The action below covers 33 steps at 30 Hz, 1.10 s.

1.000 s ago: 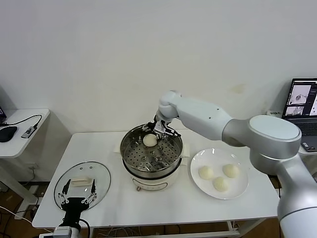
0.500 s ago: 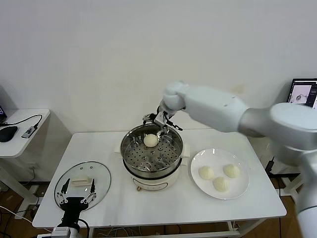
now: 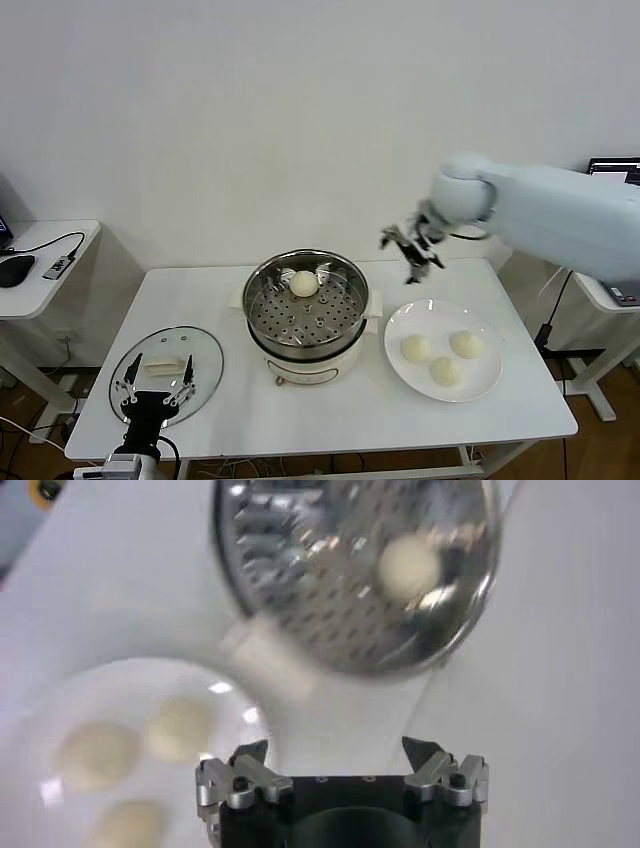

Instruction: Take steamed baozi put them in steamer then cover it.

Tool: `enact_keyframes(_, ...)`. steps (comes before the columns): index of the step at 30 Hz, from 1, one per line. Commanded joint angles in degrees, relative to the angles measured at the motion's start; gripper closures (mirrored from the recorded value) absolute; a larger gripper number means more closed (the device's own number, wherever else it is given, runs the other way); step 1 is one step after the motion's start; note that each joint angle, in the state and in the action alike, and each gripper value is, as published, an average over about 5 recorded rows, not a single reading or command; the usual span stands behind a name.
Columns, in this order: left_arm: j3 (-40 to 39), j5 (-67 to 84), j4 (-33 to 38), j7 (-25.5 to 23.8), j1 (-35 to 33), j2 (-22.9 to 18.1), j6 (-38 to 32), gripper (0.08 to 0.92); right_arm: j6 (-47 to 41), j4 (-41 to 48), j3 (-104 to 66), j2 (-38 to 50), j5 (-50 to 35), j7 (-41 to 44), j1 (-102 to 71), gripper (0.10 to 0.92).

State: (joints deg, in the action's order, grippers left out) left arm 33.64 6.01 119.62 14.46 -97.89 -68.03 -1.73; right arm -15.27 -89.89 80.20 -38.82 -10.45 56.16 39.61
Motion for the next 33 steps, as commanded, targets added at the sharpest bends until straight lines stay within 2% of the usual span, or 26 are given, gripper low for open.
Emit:
enact_keyframes(1,0.1,-0.1,0.1,0.0,0.0,0.0,0.1,0.177,-6.2,-7.1,0.8,12.2,1.0,1.3,-3.5,0.203)
enact_keyframes(14,1.3,-0.8,-0.1,0.0,-0.3,-0.8,0.1,0.177,-7.4,4.3,-15.8,3.8,5.2,-0.8,-28.3,0.203)
enact_keyframes(33,1.9,-0.6,-1.5,0.0,0.5,-0.6,-0.1,0.177,-4.3,18.0,-24.9,-7.5,10.0,-1.9,-38.0,0.203)
